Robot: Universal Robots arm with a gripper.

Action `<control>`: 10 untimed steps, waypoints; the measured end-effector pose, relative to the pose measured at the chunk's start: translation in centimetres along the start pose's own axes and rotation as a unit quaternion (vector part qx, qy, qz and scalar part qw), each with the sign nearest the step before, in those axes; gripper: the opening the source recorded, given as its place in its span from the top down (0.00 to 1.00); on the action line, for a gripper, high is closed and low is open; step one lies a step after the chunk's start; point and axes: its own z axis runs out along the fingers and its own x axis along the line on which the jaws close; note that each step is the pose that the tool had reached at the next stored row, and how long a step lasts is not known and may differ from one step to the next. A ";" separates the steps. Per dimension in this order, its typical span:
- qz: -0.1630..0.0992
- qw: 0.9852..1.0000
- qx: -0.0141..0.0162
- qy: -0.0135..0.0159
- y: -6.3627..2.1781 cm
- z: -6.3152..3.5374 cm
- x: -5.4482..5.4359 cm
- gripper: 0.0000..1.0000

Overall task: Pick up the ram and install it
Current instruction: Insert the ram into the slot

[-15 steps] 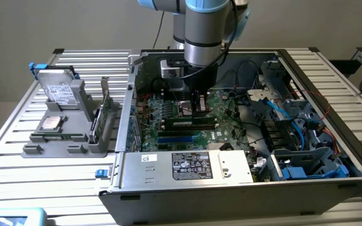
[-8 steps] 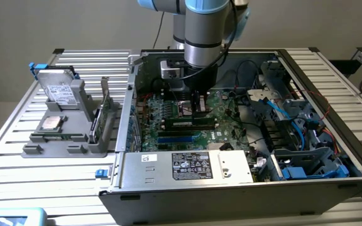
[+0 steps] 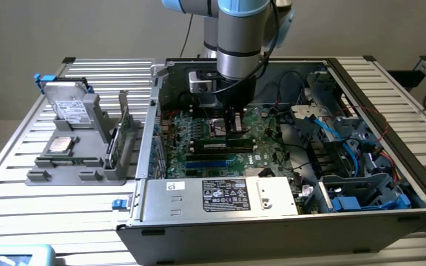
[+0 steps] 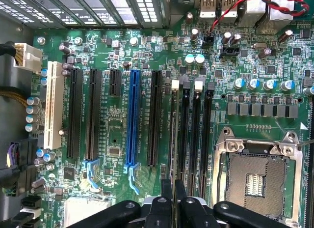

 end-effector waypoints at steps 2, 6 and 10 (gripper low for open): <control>0.000 1.000 0.000 0.000 0.00 0.00 0.0 0.85; 0.000 1.000 0.000 0.000 0.01 -0.39 0.1 0.78; 0.000 1.000 0.000 0.000 0.01 -0.62 0.1 0.78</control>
